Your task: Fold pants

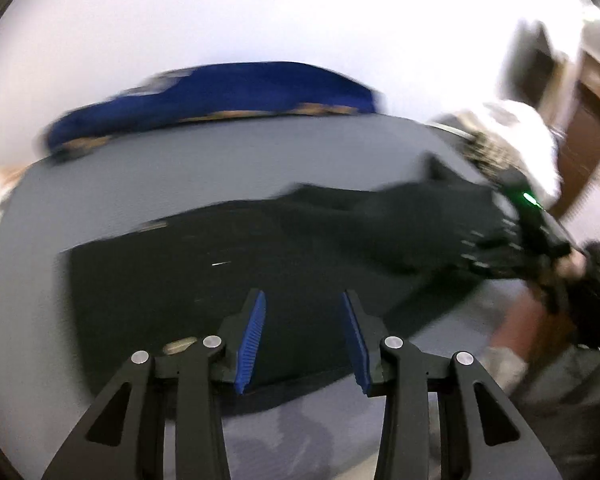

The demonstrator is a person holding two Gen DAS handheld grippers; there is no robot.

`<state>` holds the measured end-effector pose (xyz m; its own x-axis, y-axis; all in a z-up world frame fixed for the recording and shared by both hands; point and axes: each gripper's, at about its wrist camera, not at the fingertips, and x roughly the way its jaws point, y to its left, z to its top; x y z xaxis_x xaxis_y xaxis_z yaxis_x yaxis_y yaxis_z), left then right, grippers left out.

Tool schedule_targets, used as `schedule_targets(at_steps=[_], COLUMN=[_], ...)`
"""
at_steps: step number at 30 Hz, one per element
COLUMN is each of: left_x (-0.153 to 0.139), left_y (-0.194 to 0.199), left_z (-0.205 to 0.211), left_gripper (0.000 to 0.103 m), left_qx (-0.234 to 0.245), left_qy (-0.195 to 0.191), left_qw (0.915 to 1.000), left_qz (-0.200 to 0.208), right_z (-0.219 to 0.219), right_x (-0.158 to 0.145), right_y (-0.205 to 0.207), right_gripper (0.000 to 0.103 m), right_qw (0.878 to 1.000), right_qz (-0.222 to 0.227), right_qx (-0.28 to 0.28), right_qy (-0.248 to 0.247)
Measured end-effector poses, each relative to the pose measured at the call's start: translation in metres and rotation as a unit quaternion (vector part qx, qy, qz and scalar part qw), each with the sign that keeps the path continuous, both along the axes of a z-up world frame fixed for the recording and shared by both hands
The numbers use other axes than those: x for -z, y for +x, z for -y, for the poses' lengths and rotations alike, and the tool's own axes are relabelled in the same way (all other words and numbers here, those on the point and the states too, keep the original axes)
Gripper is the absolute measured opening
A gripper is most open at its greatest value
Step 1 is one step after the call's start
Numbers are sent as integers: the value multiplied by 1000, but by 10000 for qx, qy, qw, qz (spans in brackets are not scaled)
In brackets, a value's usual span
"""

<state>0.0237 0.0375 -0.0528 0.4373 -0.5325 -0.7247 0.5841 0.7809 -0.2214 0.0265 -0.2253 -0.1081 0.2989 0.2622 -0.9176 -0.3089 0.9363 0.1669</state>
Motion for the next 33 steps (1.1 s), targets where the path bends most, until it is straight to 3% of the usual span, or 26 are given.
schedule_targets(at_steps=[3,7,14,18,22,27,33], left_x=[5,11,27,29,28,34,58], left_y=[-2,-4,-6,-17,-24,-28,-21], left_z=[45,77,100,120,148,187,206], left_gripper=[41,41,41,41,41,41,38], left_qx=[565,940,1232,1455,1794,2139,2196], left_qy=[-30,-30,49,104,92,459,855], left_qw=[9984,9955,9913,9884,9832,9758,9718], left_qz=[-18,-146,-459,-430,-317,47,20], right_z=[-1,3,0,0,6,8,20], right_x=[-15,-29,9,7,-6,-6,-10], right_y=[-2,-14,-28,-22,-24,-22,-25], right_gripper=[9,9,9,11,21,21,21], right_qw=[9999,9999,9991,9993,9998,9998,9989], right_qz=[98,74,-326,-350,-173,-187,-180], right_qx=[-17,-114,-181,-111,-22,-11,112], right_qy=[-20,82,-179,-122,-27,31,429])
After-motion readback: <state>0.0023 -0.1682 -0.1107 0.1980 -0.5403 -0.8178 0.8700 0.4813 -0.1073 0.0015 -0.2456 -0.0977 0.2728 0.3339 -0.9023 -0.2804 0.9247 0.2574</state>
